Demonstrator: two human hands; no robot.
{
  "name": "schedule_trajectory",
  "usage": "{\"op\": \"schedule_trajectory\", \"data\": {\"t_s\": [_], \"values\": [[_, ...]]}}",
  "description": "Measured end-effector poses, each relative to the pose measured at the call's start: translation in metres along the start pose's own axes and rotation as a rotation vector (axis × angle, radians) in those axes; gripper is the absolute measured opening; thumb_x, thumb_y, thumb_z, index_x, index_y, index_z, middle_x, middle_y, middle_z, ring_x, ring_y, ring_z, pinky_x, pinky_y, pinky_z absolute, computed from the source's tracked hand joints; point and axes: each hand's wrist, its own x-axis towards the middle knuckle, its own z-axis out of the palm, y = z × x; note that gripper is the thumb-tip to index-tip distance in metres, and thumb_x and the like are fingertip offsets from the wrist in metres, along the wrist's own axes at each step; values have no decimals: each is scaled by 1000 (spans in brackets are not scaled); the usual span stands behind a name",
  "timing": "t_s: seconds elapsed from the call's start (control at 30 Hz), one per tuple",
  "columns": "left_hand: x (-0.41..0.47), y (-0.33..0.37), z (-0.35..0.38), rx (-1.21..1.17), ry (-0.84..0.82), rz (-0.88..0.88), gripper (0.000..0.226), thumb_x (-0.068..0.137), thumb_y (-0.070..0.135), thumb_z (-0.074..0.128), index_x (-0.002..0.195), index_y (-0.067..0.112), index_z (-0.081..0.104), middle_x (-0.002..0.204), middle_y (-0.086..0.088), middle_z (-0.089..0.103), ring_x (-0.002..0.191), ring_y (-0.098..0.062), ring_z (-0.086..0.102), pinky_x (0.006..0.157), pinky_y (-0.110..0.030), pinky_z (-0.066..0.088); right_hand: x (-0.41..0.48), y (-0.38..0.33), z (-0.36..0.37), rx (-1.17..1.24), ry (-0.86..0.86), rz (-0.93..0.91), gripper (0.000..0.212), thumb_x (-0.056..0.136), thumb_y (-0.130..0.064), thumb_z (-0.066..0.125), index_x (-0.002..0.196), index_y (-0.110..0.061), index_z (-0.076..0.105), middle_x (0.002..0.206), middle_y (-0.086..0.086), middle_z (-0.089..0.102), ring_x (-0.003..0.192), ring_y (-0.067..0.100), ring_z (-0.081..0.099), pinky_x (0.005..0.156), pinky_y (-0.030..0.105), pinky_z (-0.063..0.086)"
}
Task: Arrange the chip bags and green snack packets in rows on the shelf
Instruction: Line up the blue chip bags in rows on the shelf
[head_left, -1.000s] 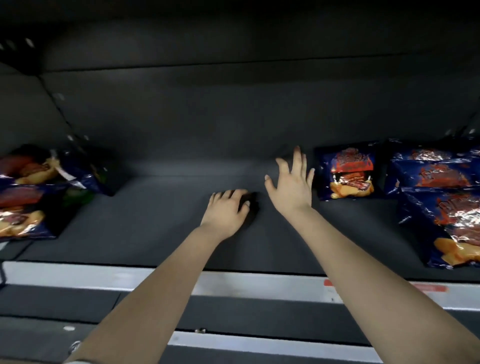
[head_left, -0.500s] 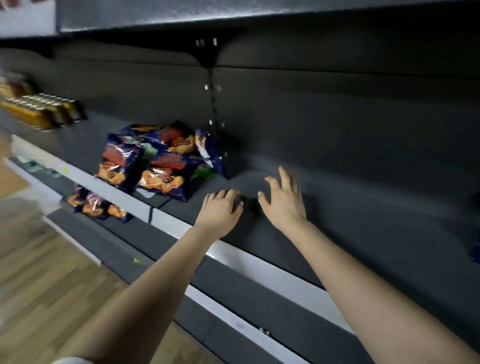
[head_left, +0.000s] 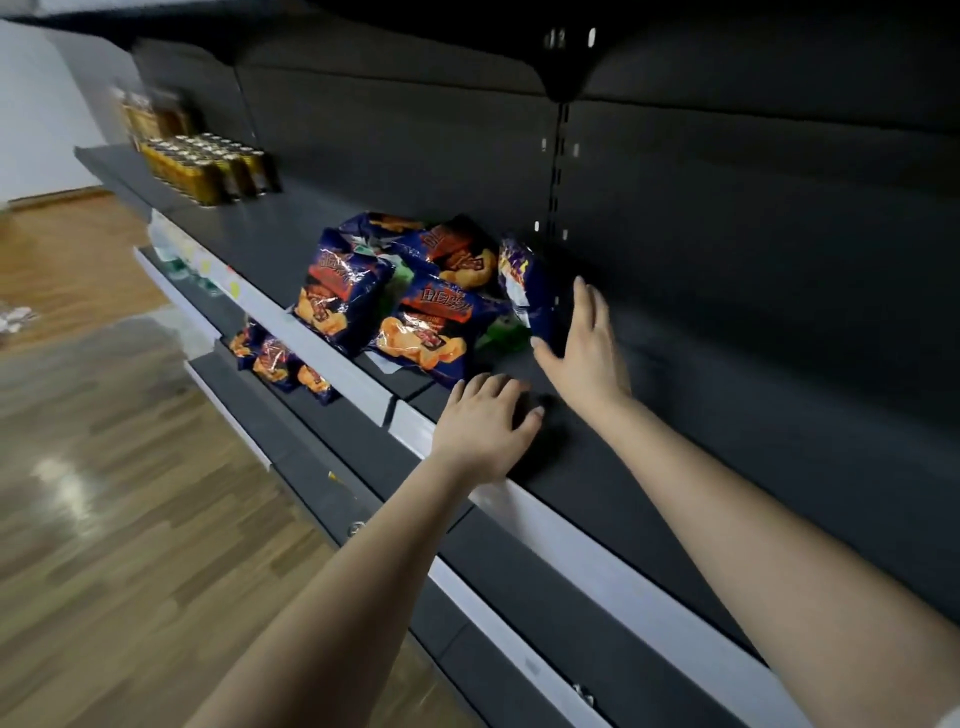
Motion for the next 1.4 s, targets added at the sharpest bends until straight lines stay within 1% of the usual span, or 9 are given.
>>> {"op": "schedule_trajectory", "data": {"t_s": [0.2,0.43,0.7,0.87,1.07,1.17,1.23,1.33,1.4], "values": [[0,0,0,9,-6,-38,48,93,48,36,134,24,42,144,0,42,139,-23,24,118,-40,10,37,-8,14,212,-70,155,93,82,-34,72,152,-10,14,153,15,28,133,29,40,100,34,39],[-1,1,-1,3,-11,-53,48,93,47,36,134,24,43,143,0,43,138,-24,25,119,-42,8,31,-3,38,4,-156,62,45,97,-11,45,141,-21,44,121,19,61,105,36,60,87,39,51],[-1,2,-1,2,2,-50,42,93,47,36,128,28,47,140,2,45,136,-23,29,118,-44,9,20,7,29,-119,-363,40,49,97,-23,47,144,-35,37,118,15,60,96,34,62,71,34,49],[-3,5,-3,9,30,-83,39,92,45,37,125,29,50,137,4,48,135,-22,29,118,-46,-1,14,5,21,-134,-388,62,43,97,-27,47,140,-29,47,123,13,59,101,32,62,76,33,50],[-2,4,-2,1,15,-86,39,92,44,38,124,28,52,137,4,48,134,-23,31,119,-44,1,17,-9,8,-262,-254,-6,30,96,-32,44,107,-17,68,108,13,61,92,32,58,70,32,44],[-2,4,-2,-11,8,-86,38,92,44,38,124,28,52,137,4,48,133,-23,33,119,-43,3,17,-8,12,-171,44,-121,23,93,-27,49,101,-10,63,107,13,57,101,32,50,81,41,44],[-2,4,-2,-10,0,-85,39,92,45,38,124,29,52,136,5,48,133,-23,33,119,-43,5,24,-11,17,-144,94,-122,33,90,-33,54,115,-12,56,125,13,49,113,34,46,89,46,42],[-2,3,-1,-10,5,-79,39,91,45,38,123,29,53,134,6,49,132,-22,34,119,-42,7,40,-7,29,-193,-205,-66,72,88,-55,52,148,-31,21,157,8,8,139,42,16,109,56,21],[-3,3,-2,-12,14,-73,39,92,45,38,124,29,53,135,7,49,132,-21,33,118,-42,9,46,3,39,-151,-409,10,77,87,-62,49,148,-48,4,160,0,-10,142,45,3,113,58,13]]}}
